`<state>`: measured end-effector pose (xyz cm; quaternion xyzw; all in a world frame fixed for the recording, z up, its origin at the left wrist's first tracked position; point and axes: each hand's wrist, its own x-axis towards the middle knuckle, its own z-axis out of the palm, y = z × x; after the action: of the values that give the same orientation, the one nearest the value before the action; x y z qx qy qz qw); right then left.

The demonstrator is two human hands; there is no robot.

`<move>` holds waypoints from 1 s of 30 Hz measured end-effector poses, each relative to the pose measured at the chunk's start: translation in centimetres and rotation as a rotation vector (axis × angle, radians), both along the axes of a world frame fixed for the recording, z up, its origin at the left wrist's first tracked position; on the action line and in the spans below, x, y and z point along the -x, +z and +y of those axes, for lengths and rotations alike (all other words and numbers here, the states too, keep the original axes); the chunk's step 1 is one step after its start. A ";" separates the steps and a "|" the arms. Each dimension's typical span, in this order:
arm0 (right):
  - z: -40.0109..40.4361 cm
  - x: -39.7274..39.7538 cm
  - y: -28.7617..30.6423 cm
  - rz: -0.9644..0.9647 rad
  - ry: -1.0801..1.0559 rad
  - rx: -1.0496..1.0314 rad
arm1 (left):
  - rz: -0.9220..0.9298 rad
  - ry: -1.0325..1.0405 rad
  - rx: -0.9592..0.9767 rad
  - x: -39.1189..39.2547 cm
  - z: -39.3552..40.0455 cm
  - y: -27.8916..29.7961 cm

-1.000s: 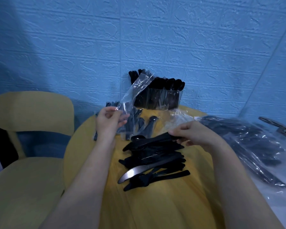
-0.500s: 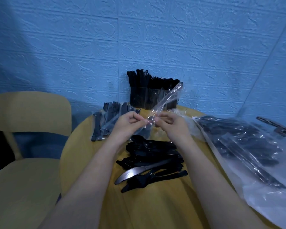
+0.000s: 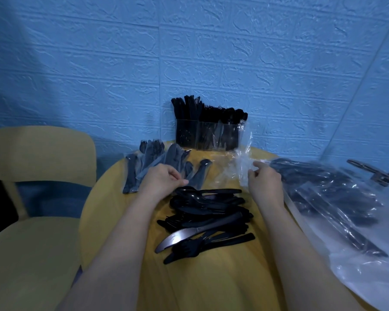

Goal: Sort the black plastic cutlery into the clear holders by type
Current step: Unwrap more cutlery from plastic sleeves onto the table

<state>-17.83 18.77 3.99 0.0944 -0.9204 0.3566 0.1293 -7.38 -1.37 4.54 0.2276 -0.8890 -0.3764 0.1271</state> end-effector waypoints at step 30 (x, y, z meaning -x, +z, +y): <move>-4.9 -4.5 1.1 0.399 0.520 0.206 | 0.784 -0.201 -0.388 -0.6 2.9 2.4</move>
<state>-13.34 13.91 5.07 0.3805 -0.7812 0.4431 0.2205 -6.77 1.48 6.98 0.0001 -0.7044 -0.6044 0.3722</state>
